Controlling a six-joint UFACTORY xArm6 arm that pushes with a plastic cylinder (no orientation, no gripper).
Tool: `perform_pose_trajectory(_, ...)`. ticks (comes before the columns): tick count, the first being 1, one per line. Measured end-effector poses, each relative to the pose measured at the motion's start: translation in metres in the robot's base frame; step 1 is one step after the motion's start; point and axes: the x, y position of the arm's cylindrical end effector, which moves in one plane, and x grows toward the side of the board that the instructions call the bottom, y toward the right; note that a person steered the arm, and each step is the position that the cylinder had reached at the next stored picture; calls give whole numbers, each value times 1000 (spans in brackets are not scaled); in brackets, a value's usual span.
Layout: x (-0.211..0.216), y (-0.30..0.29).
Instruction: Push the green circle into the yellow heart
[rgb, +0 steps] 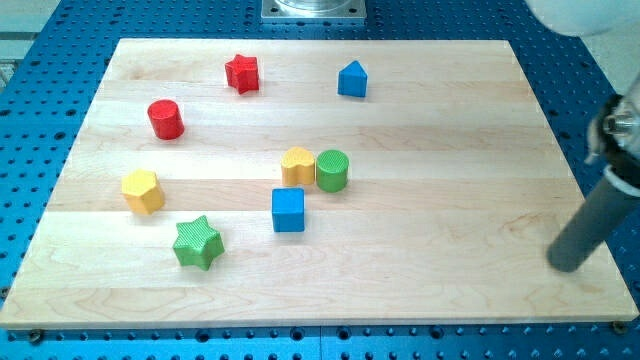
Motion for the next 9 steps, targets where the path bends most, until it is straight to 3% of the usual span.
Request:
perform_pose_trajectory(1, -2, 6)
perform_pose_trajectory(2, -2, -63)
perform_pose_trajectory(3, 9, -77)
perform_pose_trajectory(4, 19, -159)
perform_pose_trajectory(6, -16, -262)
perform_pose_trajectory(9, -102, -227)
